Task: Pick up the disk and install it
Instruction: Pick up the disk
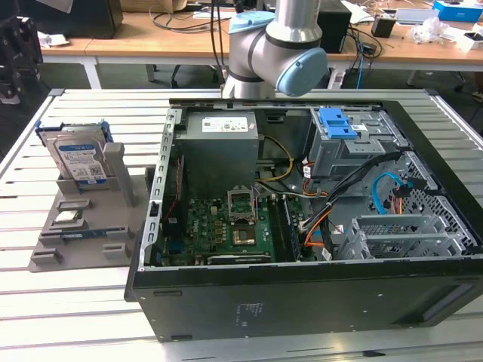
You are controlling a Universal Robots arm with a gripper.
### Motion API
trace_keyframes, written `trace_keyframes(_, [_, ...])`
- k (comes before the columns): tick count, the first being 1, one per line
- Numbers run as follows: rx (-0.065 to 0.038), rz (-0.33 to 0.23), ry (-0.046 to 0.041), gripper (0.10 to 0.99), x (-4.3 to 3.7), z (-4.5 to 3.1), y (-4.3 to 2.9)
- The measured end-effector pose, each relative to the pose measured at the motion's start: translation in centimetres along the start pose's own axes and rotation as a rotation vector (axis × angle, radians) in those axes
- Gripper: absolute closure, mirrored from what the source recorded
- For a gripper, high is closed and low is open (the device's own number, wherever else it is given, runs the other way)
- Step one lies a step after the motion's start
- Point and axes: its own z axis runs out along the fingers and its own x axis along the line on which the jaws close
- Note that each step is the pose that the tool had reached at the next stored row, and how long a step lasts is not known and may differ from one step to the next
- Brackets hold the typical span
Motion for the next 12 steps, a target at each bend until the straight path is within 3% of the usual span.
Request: trace_keyframes(12, [0.000,0.000,-0.0001,0.604,-0.92,0.22,-0.20])
